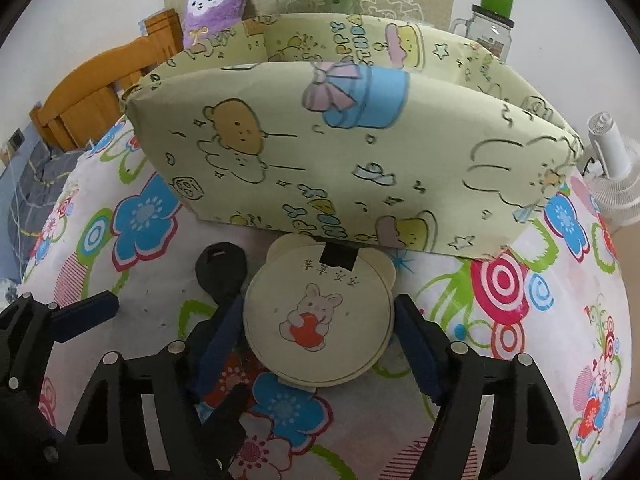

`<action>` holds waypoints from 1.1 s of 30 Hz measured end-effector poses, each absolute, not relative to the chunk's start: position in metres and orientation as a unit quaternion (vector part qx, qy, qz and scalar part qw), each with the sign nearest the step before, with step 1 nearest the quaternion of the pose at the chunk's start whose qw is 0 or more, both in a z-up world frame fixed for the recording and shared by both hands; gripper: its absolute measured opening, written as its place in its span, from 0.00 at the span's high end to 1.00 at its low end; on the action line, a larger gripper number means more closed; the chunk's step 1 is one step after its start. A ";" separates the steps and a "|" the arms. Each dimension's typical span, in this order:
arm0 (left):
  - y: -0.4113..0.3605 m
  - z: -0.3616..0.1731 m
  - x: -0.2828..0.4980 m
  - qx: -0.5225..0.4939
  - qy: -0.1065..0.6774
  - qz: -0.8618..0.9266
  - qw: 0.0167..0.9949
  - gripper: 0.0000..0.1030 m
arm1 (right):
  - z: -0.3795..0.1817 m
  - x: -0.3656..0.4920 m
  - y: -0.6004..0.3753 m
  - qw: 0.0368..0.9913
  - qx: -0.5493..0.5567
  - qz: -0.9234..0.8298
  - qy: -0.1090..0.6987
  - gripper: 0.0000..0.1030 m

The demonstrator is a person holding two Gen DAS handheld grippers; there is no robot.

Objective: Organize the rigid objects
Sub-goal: 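Close the left tool on the black key while the right tool lifts the bear case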

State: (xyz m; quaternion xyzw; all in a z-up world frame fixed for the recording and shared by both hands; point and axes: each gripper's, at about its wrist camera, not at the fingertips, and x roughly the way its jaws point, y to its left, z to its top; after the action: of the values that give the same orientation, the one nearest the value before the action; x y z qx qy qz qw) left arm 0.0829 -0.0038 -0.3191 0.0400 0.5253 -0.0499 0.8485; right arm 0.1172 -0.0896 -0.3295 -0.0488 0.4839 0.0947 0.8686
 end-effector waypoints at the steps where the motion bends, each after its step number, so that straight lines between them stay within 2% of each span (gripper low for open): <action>1: -0.006 -0.319 0.083 0.044 0.525 -0.052 0.848 0.03 | -0.329 0.116 -0.092 0.869 -0.048 0.090 0.484 0.25; 25: -0.017 -0.320 0.114 0.060 0.526 -0.052 0.847 0.03 | -0.325 0.118 -0.163 0.861 0.012 0.009 0.509 0.24; 27: -0.016 -0.319 0.116 0.059 0.527 -0.055 0.846 0.06 | -0.325 0.121 -0.164 0.859 0.015 0.007 0.512 0.24; 30: -0.018 -0.317 0.119 0.060 0.529 -0.060 0.844 0.18 | -0.325 0.125 -0.164 0.858 0.017 0.002 0.513 0.24; 32: -0.025 -0.314 0.117 0.060 0.530 -0.071 0.843 0.35 | -0.326 0.129 -0.165 0.857 0.020 -0.001 0.514 0.24; 33: -0.028 -0.313 0.117 0.059 0.531 -0.076 0.842 0.37 | -0.326 0.131 -0.165 0.857 0.019 -0.003 0.515 0.24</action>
State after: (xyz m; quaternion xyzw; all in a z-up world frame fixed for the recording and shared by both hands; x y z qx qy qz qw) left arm 0.1170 -0.0285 -0.3127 0.0592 0.5312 -0.0759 0.8417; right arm 0.1307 -0.1653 -0.3261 0.0194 0.5152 -0.0026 0.8569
